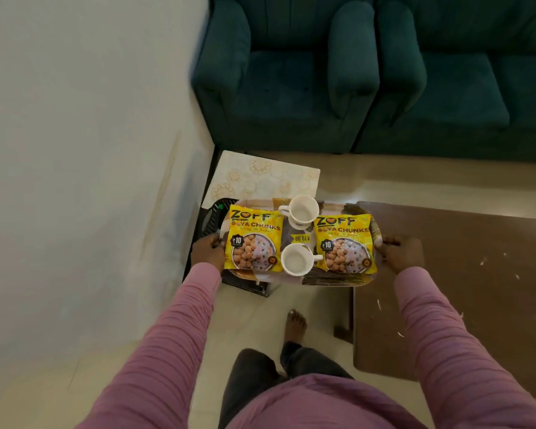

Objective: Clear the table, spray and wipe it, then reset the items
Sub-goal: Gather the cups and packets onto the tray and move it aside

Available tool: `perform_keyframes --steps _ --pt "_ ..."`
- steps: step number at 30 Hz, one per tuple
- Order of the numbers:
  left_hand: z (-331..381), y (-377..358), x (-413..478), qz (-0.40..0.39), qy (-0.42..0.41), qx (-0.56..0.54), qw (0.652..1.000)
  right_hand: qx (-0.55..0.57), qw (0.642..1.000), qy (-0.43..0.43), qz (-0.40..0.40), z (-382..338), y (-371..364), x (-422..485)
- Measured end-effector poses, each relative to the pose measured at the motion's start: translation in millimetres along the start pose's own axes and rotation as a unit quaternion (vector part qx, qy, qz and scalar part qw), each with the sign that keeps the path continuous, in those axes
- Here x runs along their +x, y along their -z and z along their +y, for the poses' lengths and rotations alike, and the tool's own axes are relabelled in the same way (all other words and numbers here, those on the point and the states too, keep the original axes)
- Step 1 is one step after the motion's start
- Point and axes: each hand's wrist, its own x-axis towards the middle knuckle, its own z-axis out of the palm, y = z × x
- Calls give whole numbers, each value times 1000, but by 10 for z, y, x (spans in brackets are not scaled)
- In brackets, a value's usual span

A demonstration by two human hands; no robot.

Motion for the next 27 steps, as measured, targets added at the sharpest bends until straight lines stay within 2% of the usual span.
perform_keyframes --steps 5,10,18,23,27 --pt "173 139 536 -7 21 -24 999 27 999 -19 -13 -400 -293 269" --pt "350 264 1210 -17 6 -41 999 30 999 -28 -5 -787 -616 515" --pt "767 427 2396 -66 -54 23 996 60 994 -82 27 -1284 -1145 984" --pt "964 218 3129 -115 -59 58 990 85 990 -112 23 -1420 -1517 1517" --pt "845 -240 3781 -110 -42 78 990 75 991 -105 30 -1304 -1944 2145"
